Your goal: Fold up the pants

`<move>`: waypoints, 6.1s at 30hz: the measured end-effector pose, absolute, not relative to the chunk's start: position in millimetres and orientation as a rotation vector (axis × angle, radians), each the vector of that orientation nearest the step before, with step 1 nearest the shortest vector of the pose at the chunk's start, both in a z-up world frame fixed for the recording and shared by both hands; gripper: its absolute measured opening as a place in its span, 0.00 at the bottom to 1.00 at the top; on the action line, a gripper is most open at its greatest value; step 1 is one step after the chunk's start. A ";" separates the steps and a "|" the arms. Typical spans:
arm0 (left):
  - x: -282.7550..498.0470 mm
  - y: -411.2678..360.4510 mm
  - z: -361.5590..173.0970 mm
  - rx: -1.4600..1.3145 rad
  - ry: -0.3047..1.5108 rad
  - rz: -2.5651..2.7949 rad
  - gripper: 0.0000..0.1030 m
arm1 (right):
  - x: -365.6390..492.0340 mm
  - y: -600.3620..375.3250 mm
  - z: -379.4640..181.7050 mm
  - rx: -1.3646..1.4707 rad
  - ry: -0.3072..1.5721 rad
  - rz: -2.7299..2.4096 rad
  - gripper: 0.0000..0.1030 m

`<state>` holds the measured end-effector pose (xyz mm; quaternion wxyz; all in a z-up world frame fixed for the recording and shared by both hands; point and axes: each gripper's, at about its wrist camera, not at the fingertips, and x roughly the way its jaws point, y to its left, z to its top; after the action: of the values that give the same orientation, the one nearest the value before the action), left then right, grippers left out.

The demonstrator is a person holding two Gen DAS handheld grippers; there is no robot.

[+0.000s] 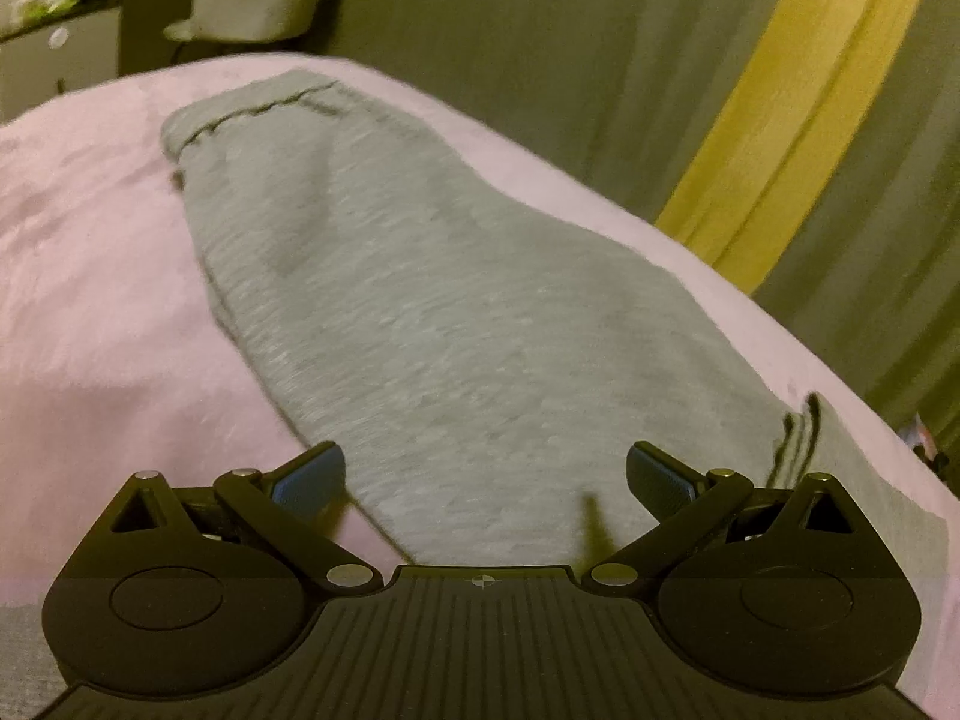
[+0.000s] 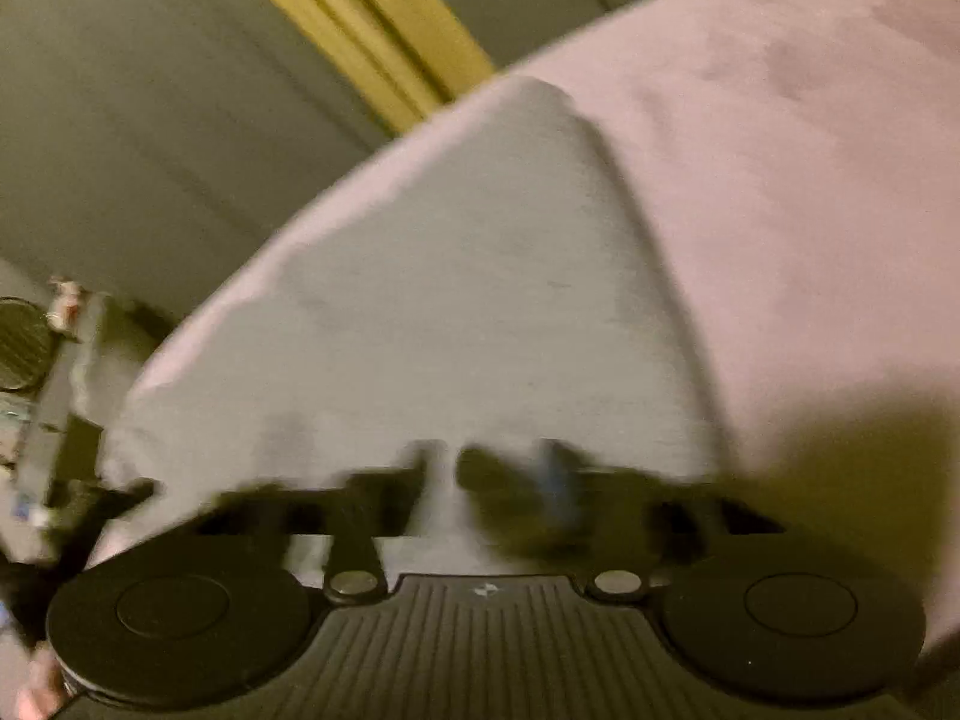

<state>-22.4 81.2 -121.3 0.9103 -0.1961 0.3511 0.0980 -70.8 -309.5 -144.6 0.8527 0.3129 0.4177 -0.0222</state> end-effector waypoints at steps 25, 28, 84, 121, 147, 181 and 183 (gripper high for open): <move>-31.5 -47.4 -132.1 0.236 0.864 -0.189 1.00 | -90.5 -309.0 -120.1 0.617 0.852 0.023 0.37; -31.6 -39.3 -130.3 0.167 0.906 -0.246 1.00 | -85.2 -307.3 -120.3 0.590 0.851 0.018 0.48; 91.0 -34.7 -126.8 -0.334 0.947 -0.443 0.19 | -75.3 -349.8 -136.2 0.624 0.814 -0.083 0.84; 22.9 -11.0 -130.1 -0.232 1.001 -0.398 0.21 | -73.9 -313.2 -134.7 0.518 0.761 0.119 0.96; 2.3 140.9 -115.2 -0.631 0.788 0.000 0.80 | -72.4 -318.2 -137.3 0.532 0.765 0.110 0.96; 23.0 315.0 -170.2 -0.987 0.567 0.132 0.91 | -68.3 -307.7 -139.4 0.471 0.781 0.071 0.96; 32.1 318.2 -173.4 -0.992 0.567 0.137 0.91 | -68.4 -307.6 -139.2 0.472 0.781 0.070 0.96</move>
<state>32.1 318.2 -173.4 0.8390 -0.4692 0.2680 0.0646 -68.4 -307.6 -139.2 0.8971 0.2277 0.3770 0.0339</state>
